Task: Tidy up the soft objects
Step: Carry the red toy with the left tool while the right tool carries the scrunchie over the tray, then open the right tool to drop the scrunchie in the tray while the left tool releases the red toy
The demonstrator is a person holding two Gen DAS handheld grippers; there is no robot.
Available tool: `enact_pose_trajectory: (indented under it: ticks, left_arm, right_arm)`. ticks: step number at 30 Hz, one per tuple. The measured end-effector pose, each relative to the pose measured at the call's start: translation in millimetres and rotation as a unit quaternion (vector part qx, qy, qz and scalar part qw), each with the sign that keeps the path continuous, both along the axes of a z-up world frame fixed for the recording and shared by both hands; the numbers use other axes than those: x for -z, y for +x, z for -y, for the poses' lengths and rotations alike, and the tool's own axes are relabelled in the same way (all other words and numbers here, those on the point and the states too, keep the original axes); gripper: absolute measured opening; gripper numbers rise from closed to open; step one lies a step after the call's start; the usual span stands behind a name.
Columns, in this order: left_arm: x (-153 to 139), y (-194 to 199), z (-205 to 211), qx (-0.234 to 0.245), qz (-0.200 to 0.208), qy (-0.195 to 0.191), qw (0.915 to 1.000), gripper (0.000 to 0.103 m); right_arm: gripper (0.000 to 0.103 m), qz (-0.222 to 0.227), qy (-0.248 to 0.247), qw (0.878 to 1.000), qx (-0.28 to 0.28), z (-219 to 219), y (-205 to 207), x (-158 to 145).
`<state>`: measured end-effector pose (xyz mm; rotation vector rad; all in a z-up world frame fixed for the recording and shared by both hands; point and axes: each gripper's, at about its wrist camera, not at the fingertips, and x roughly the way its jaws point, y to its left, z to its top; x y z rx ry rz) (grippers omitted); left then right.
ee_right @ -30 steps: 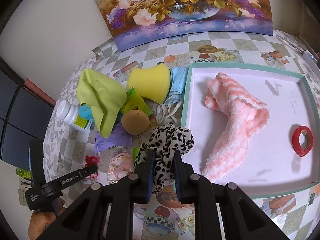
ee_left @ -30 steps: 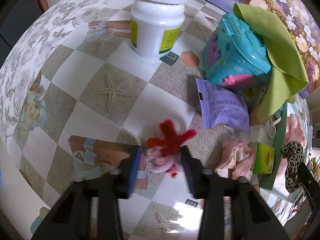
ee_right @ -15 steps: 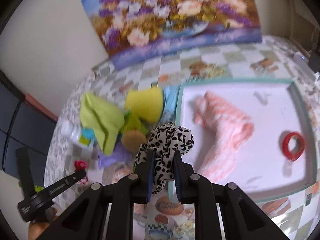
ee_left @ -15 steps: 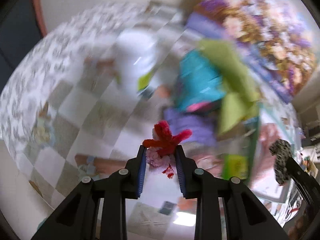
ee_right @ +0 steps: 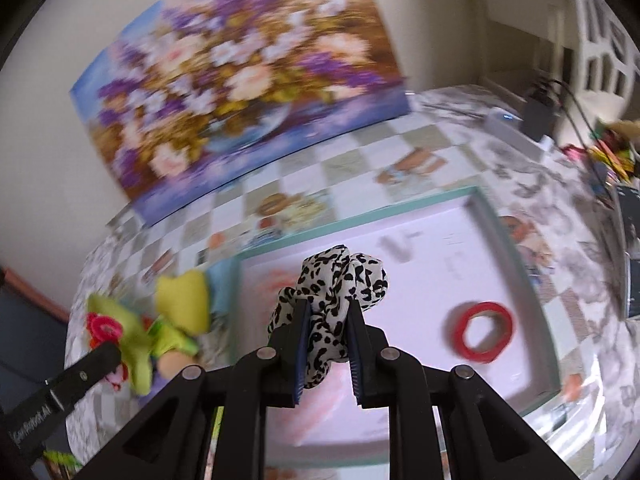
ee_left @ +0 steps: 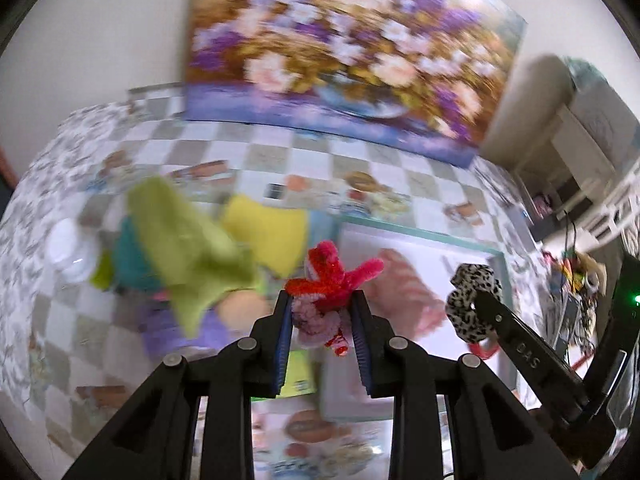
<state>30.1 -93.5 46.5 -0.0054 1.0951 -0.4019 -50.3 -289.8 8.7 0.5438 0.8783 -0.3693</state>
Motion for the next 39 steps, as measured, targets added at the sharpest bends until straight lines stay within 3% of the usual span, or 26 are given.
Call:
enact_pose_trajectory:
  ticks: [12,17,25,30,32,34,39]
  left_arm:
    - [24,10,107,0.090,-0.003,0.001,0.9960,0.030]
    - [45,25,135,0.106,-0.012,-0.006,0.9942,0.030]
    - [75,41,151,0.110,-0.043,-0.023,0.9928,0.030]
    - [78,45,146,0.104,-0.058,-0.042,0.9920,0.031]
    - [77,46,145,0.105,-0.063,-0.049,0.9912,0.034]
    - [73,45,145,0.106,-0.065,-0.053,0.9908,0.047]
    - [64,44,140,0.101,-0.061,-0.048,0.9919,0.048]
  right_arm:
    - [0.019,-0.035,-0.005,0.993,0.111,82,-12,31]
    - [0.019,-0.045,-0.012,0.991,0.125,97,-6,41]
    - [0.019,-0.068,-0.062,0.991,0.097,91,8,49]
    - [0.020,-0.075,-0.070,0.991,0.090,88,9,50]
    - [0.022,-0.078,-0.074,0.990,0.088,87,9,50]
    - [0.022,-0.078,-0.074,0.990,0.086,86,9,49]
    - [0.023,-0.082,-0.072,0.990,0.086,87,7,48]
